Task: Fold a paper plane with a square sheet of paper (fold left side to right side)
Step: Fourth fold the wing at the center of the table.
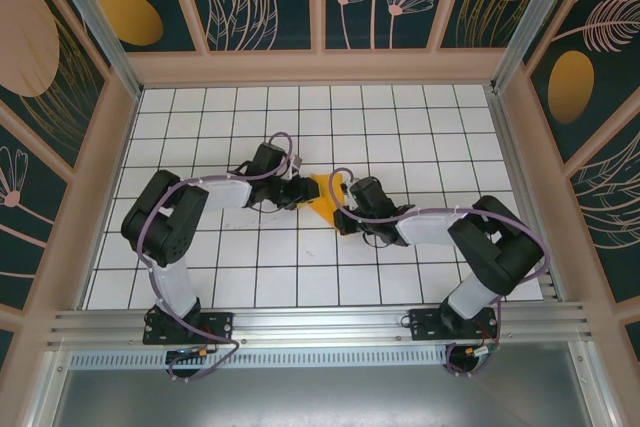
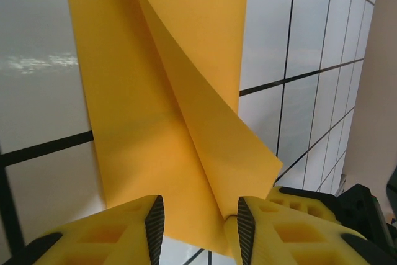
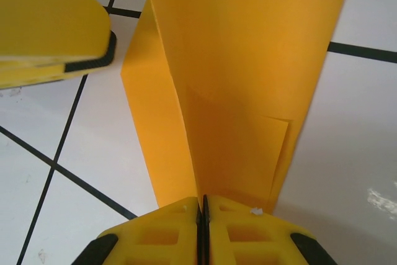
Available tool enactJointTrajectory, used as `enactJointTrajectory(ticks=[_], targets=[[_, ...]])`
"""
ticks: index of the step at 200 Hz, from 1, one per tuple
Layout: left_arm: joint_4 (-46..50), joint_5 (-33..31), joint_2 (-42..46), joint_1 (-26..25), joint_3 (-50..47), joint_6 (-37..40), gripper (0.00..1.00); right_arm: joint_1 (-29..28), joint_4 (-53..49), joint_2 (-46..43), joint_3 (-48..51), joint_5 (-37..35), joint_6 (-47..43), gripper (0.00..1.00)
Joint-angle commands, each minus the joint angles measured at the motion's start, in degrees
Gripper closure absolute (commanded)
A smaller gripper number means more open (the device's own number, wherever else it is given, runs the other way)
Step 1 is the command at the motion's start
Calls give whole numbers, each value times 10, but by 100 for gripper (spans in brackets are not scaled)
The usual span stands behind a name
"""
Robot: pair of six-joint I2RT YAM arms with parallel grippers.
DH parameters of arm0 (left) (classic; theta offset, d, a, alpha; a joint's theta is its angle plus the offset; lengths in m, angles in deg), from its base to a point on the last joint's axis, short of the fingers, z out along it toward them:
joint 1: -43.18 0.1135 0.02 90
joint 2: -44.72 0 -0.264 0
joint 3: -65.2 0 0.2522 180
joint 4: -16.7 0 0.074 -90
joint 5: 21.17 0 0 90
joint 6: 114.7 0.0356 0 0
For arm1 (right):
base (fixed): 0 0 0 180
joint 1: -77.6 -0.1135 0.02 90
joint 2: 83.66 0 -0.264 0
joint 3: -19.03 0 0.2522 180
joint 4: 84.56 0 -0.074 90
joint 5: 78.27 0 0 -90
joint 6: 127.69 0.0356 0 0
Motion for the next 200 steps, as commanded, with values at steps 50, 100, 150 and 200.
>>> enactJointTrajectory(ticks=[50,100,150,200], targets=[[-17,7,-54,-15,56,-12,61,10,36,-5,16,34,13,87],[-17,5,-72,-23,59,-13,65,17,43,1,18,44,16,85],[-16,5,-89,-27,64,-12,63,21,45,7,14,62,14,80],[0,-9,-101,-27,61,-1,63,40,22,-30,2,100,15,67]])
